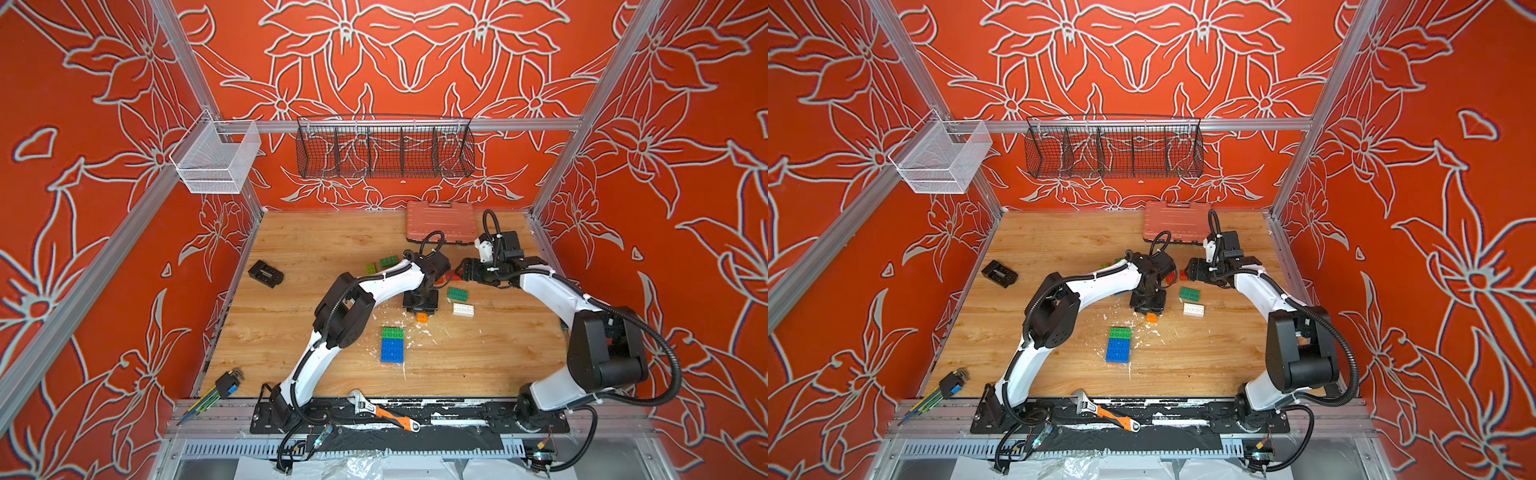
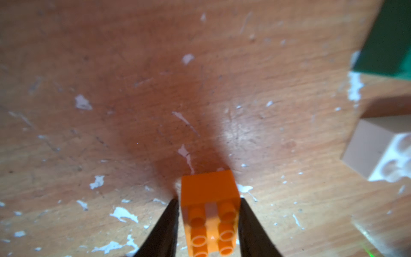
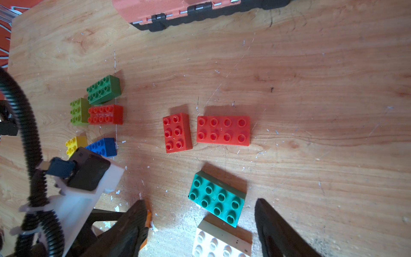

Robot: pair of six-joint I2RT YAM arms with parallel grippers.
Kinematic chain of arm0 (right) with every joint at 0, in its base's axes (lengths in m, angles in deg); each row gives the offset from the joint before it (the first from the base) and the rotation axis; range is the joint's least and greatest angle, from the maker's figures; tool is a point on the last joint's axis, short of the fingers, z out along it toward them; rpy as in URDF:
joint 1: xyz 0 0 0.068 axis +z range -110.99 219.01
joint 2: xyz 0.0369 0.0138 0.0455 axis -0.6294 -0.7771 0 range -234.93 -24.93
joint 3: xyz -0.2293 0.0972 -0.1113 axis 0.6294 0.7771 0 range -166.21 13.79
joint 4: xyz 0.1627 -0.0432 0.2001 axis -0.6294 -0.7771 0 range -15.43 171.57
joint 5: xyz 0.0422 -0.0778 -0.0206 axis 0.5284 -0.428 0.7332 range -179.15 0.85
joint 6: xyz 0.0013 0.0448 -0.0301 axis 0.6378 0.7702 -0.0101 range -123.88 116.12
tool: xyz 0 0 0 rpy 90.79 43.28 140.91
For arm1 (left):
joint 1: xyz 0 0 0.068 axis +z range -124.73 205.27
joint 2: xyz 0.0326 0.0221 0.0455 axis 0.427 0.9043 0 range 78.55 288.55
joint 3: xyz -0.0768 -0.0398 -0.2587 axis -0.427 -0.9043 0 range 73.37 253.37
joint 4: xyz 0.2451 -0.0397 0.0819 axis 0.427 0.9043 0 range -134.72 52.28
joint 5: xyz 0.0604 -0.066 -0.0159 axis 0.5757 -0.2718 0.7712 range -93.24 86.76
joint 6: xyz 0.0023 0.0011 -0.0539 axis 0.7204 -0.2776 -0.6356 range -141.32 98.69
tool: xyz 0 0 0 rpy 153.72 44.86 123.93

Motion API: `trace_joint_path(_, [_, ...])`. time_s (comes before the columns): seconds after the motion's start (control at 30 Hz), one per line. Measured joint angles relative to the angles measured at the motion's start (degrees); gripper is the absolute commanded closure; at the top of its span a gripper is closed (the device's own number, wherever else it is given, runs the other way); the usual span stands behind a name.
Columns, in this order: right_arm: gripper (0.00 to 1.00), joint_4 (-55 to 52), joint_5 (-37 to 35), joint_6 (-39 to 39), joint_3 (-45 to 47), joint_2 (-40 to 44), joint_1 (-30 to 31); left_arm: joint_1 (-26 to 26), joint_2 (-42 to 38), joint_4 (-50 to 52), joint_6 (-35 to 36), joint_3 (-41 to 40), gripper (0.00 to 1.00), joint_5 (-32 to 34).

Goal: Assemble a rectangle with lego
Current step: Place the lego brick at the center of the board, then pick up the lego brick from the center of the board.

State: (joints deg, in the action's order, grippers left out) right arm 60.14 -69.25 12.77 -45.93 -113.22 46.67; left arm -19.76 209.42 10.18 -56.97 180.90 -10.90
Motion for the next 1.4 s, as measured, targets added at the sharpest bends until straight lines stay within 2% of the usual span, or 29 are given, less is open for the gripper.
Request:
trace_joint_path(0.1, [0.21, -0.2, -0.2, -0.1, -0.3, 0.0, 0.1, 0.0, -0.3, 0.0, -0.2, 0.0, 0.45, 0.4])
trace_joint_path(0.3, [0.21, -0.6, -1.0, -0.3, -0.3, 0.5, 0.1, 0.2, -0.4, 3.7, -0.8, 3.7, 0.45, 2.3])
trace_joint_path(0.53, [0.21, 0.7, -2.2, 0.1, 0.6, 0.8, 0.1, 2.2, 1.6, 8.4, -3.1, 20.3, 0.45, 3.0])
trace_joint_path(0.67, [0.21, 1.3, -2.2, 0.4, 0.9, 0.8, 0.1, 3.9, 8.0, 10.3, -4.6, 33.2, 0.45, 4.0])
trace_joint_path(0.77, [0.21, 2.5, -2.2, 0.7, 1.3, 0.9, 0.1, 4.8, 12.9, 9.7, -5.6, 39.3, 0.45, 5.3])
trace_joint_path(0.93, [0.19, 4.0, -2.1, 1.8, 3.8, 1.9, 0.1, 4.9, 17.9, 6.9, -6.4, 40.4, 0.44, 7.8])
trace_joint_path(1.07, [0.16, 4.0, -2.7, 1.9, 4.9, 3.7, 0.1, 4.6, 22.1, 5.9, -6.4, 44.6, 0.44, 9.6])
trace_joint_path(1.4, [0.16, 4.5, -3.2, 1.9, 6.8, 6.6, 0.0, 4.4, 25.1, 2.4, -7.5, 48.9, 0.46, 11.1])
